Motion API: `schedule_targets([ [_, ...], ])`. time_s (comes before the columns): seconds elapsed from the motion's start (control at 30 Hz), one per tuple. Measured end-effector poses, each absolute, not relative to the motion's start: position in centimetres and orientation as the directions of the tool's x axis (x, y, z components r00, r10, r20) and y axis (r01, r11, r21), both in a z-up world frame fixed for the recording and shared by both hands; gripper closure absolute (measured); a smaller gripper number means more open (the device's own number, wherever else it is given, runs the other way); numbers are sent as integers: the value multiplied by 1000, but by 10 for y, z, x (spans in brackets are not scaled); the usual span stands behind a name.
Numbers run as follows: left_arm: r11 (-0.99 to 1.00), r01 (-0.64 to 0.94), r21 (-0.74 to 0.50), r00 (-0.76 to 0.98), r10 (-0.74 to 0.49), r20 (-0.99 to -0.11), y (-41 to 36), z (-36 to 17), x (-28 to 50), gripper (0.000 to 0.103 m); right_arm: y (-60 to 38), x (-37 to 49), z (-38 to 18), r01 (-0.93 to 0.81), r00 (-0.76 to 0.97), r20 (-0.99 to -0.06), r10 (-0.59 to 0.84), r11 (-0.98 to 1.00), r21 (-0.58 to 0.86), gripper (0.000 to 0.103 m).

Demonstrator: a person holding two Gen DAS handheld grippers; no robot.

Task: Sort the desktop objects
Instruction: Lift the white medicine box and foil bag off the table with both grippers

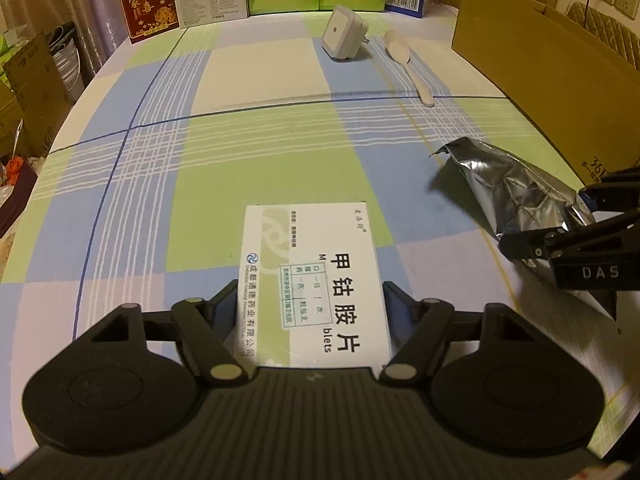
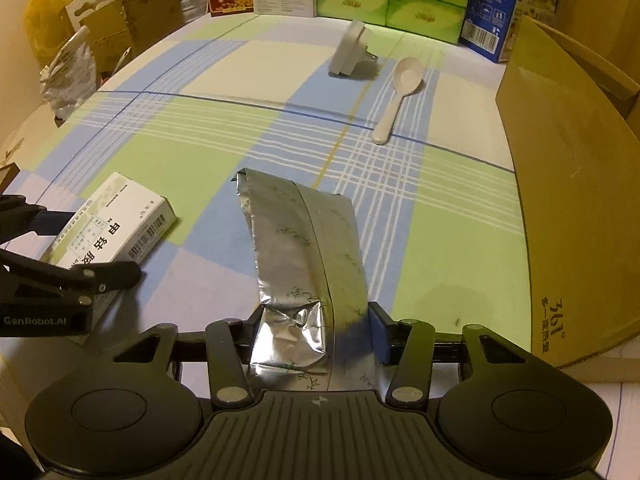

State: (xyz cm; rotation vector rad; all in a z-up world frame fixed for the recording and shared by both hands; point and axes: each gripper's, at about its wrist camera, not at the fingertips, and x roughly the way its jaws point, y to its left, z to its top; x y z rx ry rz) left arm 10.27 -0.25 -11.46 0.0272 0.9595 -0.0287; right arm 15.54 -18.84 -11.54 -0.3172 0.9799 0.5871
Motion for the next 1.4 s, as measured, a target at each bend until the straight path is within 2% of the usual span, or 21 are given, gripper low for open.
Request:
schedule_targets([
  [0.37, 999, 45, -28, 579, -49, -814, -5, -112, 102, 36, -190, 153, -109, -590, 441, -824, 355, 807, 32, 65],
  [0.57, 998, 53, -27, 582, -53, -811, -8, -111, 102, 36, -188, 151, -109, -601, 441, -825, 353, 799, 20, 64],
  [0.63, 998, 53, -25, 582, -51, -812, -9, -111, 102, 36, -187, 151, -111, -610, 441, -827, 348, 792, 9, 58],
  [0.7, 999, 49, -20, 583, -45, -811, -9, -111, 102, 36, -185, 151, -112, -617, 439, -829, 346, 787, 1, 47],
  [0.77, 999, 43, -17, 586, -39, -809, -7, -110, 102, 36, -183, 151, -114, -629, 437, -833, 339, 777, -14, 42],
  [0.9, 999, 41, -14, 585, -35, -810, -6, -110, 102, 36, -181, 148, -118, -652, 447, -838, 313, 756, -65, 41],
  [1.0, 999, 43, -15, 583, -37, -812, -6, -110, 101, 36, -188, 148, -118, -640, 425, -850, 311, 767, -39, 41],
  [1.07, 999, 45, -15, 581, -39, -813, -6, -111, 102, 36, -193, 150, -119, -624, 403, -857, 321, 782, 0, 42],
  [1.2, 998, 53, -19, 582, -46, -812, -8, -110, 102, 36, -190, 149, -117, -635, 402, -852, 336, 773, 5, 57],
  [1.4, 998, 43, -38, 582, -56, -811, -6, -109, 102, 36, -188, 143, -113, -641, 435, -830, 350, 768, -12, 64],
])
